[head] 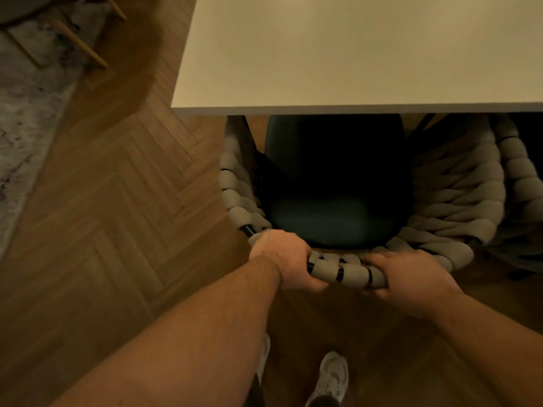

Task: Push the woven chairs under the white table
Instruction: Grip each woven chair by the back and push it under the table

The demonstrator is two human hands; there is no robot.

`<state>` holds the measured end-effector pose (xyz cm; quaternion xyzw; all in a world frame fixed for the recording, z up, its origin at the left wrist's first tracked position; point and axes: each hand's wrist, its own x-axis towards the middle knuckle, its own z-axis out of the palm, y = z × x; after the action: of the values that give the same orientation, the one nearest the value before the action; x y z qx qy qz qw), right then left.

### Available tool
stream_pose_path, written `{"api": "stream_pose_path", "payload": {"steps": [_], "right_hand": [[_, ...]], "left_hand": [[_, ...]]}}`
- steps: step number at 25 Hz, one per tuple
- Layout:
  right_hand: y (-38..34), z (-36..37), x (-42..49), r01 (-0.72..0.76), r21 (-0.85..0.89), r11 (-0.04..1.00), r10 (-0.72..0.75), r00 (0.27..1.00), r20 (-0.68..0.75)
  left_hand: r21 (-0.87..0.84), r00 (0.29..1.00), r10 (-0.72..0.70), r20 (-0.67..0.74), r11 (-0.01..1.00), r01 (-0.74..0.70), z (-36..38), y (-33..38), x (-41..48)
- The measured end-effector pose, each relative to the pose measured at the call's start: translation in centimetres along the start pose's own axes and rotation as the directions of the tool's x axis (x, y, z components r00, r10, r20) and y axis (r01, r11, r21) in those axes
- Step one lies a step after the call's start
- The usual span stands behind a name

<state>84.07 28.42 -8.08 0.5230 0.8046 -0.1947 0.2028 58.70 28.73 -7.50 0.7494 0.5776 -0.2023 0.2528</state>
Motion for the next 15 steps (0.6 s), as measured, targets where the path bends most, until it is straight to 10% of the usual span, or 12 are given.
{"api": "stream_pose_path", "payload": {"steps": [15], "right_hand": [[-4.5,2.1,-1.9,0.128,0.024,0.991,-0.130,0.986,0.108]], "left_hand": [[0.012,0.999,0.042,0.008,0.999,-0.042,4.7,-1.8,-5.8]]}}
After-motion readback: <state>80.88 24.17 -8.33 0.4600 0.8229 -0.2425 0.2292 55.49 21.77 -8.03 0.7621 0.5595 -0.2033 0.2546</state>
